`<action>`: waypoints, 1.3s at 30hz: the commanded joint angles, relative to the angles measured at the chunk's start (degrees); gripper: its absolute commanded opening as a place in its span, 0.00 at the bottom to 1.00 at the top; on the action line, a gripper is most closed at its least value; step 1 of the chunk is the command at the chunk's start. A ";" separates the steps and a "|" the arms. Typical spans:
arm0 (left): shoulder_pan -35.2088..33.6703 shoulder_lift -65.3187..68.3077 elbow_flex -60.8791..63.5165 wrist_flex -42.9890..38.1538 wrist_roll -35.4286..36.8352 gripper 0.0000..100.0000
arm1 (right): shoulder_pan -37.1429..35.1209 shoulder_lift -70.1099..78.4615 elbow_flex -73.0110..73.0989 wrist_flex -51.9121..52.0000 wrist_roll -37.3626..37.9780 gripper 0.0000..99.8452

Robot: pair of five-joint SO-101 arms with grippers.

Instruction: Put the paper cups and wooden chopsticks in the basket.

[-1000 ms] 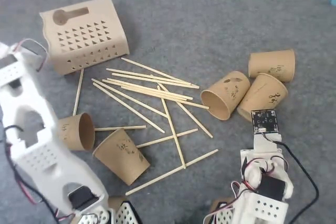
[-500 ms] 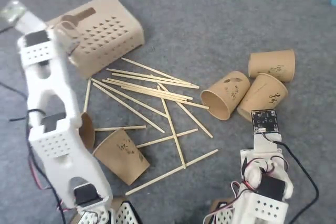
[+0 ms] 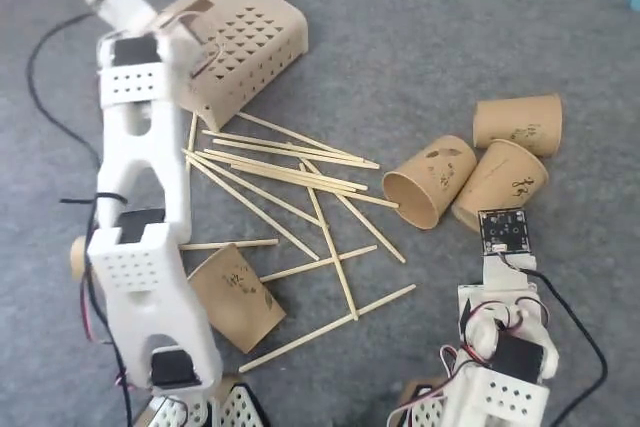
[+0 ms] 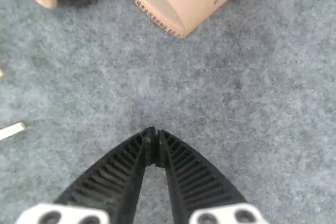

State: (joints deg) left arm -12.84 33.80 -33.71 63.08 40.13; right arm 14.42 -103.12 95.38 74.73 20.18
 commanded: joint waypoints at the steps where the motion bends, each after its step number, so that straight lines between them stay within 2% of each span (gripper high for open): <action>1: 2.90 -0.53 -8.75 -3.43 0.62 0.02 | 0.48 -0.84 -0.97 -0.31 0.53 0.01; 5: 3.87 -0.53 -10.77 -5.01 0.26 0.02 | 0.66 -0.84 -0.97 -0.31 0.53 0.01; 8: 3.08 -1.05 -11.30 1.76 -0.26 0.02 | 0.75 -0.84 -0.97 -0.31 0.53 0.01; 12: -0.79 -1.67 -13.05 12.13 -4.31 0.11 | 0.48 -0.84 -0.97 -0.31 0.53 0.01; 15: -3.87 -1.41 -12.97 16.09 -7.03 0.16 | 0.40 -0.84 -0.97 -0.31 0.62 0.01; 19: -5.71 -1.23 -11.30 18.29 -10.20 0.17 | 0.40 -0.84 -0.97 -0.31 0.62 0.01; 23: -5.80 -1.49 -4.88 15.47 -11.16 0.18 | 0.57 -0.84 -1.05 -0.22 0.62 0.01; 29: -5.54 -3.08 3.30 6.59 -10.55 0.18 | 0.40 -0.84 -1.05 -0.04 2.02 0.01; 34: -5.45 -8.26 16.84 -5.27 -9.76 0.18 | 0.40 -0.84 -1.05 -0.04 3.08 0.01; 39: -3.08 -21.27 35.74 -17.67 -9.76 0.18 | 0.40 -0.84 -1.05 -0.04 3.25 0.01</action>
State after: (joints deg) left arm -18.20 26.24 -10.42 54.99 29.93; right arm 14.42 -103.12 95.38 74.73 22.55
